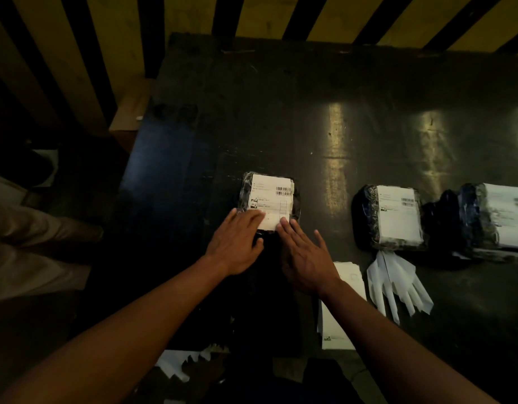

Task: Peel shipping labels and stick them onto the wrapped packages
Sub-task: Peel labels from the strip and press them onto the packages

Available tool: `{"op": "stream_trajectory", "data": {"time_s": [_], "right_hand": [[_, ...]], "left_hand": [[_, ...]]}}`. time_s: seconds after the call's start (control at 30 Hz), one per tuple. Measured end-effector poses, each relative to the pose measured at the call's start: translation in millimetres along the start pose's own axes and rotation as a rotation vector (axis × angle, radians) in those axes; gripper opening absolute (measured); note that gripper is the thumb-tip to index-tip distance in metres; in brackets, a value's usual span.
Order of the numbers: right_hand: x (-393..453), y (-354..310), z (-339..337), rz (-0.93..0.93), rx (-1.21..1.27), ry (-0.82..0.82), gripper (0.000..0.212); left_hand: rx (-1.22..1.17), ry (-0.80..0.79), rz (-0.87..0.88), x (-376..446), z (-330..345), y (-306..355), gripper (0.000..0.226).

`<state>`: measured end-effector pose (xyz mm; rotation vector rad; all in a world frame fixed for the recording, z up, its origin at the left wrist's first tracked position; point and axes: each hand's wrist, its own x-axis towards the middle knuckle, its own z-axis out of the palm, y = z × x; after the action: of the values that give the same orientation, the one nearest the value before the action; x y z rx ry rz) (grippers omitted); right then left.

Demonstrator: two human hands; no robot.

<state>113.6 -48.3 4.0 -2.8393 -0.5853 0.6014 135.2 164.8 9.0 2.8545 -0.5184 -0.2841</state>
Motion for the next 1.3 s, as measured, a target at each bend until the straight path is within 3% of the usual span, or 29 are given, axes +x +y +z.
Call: {"op": "stream_trajectory", "data": {"time_s": [0.27,0.43,0.63,0.77,0.93,1.17,1.3], "right_hand": [[4.6,-0.6,-5.5,0.023,0.053,-0.021,0.081],[3.4,-1.1,-7.0,0.019,0.07,-0.01,0.08],[3.9,-0.4,-5.1,0.019,0.086,-0.008,0.081],[3.2,-2.2,-7.1,0.029,0.101,0.0,0.08],[4.1,-0.9,-7.2,0.023,0.1,-0.007,0.081],[3.8,0.8,-6.2,0.005,0.128,0.02,0.08],[9.1,1.2,-12.2,0.0,0.283,0.136,0.066]], "left_hand": [[0.013,0.027,0.031,9.4,-12.5,-14.4,0.061],[-0.008,-0.085,0.053,40.4,-5.1,-0.9,0.069],[0.069,-0.059,-0.025,30.4,-12.6,-33.6,0.069],[0.086,-0.049,0.011,49.1,-18.8,-24.1,0.067],[0.063,-0.157,0.07,79.1,-15.6,-5.8,0.07],[0.086,-0.123,-0.077,98.7,-27.8,-32.5,0.072],[-0.073,-0.169,-0.217,101.4,-38.5,-35.0,0.07]]}}
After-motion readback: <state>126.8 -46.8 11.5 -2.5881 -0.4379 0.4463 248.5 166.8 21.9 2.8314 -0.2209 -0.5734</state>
